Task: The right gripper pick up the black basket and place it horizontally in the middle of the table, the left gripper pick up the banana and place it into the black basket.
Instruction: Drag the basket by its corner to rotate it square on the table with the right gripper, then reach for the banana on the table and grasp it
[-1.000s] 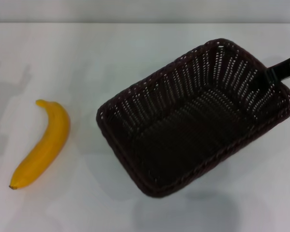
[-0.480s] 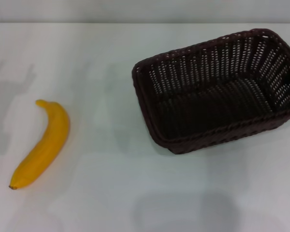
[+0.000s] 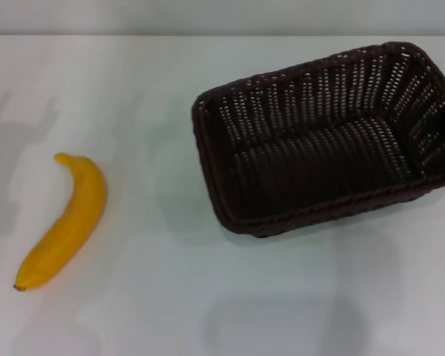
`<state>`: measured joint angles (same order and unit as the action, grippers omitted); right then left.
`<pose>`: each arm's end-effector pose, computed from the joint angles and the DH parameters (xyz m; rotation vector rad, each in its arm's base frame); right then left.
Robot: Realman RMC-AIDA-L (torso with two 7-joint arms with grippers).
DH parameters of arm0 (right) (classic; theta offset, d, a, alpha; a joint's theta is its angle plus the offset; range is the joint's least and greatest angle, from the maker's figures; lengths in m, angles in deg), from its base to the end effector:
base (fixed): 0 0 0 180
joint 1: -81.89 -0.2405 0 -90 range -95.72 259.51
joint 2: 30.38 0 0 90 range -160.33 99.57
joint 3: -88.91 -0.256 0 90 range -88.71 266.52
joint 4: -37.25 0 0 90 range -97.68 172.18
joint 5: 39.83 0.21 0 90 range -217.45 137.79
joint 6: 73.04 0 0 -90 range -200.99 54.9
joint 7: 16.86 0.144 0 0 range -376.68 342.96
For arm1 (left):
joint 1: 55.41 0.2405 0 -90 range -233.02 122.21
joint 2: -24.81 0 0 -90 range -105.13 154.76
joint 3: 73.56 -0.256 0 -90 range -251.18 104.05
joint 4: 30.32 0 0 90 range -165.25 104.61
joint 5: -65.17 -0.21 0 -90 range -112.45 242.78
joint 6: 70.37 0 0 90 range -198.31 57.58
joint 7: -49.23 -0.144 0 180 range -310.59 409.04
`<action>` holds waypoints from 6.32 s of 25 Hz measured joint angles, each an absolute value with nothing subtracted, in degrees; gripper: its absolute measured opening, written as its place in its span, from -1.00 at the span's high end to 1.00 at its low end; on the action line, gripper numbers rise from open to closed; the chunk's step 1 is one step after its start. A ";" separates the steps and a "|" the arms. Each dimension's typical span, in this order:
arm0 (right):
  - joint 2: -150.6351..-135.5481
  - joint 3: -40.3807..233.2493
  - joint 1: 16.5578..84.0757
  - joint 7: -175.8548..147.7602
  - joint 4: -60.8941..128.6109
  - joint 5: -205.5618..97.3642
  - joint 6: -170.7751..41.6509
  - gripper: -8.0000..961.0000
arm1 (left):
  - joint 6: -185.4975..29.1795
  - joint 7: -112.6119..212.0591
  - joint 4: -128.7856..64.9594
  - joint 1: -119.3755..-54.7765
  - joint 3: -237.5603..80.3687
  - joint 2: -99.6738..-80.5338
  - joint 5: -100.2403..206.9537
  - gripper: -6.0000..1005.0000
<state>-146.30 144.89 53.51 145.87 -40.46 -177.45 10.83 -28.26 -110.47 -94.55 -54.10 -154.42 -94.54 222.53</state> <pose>0.2305 0.3722 0.0900 -2.0712 1.5669 0.1850 -0.2879 0.3194 0.0997 -1.5634 -0.2165 -0.5904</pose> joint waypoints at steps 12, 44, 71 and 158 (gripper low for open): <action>-146.57 149.07 58.58 145.91 -40.18 -167.41 5.05 0.71 | -28.31 -110.47 -93.82 -54.38 -154.94 -94.54 222.74 -0.73; -146.18 161.67 63.15 145.66 -38.57 -156.21 -7.98 0.70 | -28.40 -110.38 -93.25 -54.42 -155.03 -94.54 222.66 -0.72; -145.77 161.45 63.70 140.80 -37.36 -150.58 -9.21 -0.18 | -28.71 -110.38 -92.43 -55.41 -154.67 -94.48 222.60 -0.70; -145.27 144.05 63.33 43.65 -14.04 -98.72 -32.38 -0.75 | -103.96 -103.57 -142.31 -50.67 -177.82 -93.74 221.93 -0.67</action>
<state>-145.27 144.05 63.33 43.65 -14.04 -98.72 -32.38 -103.96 -103.57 -142.31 -50.67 -177.82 -93.74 221.93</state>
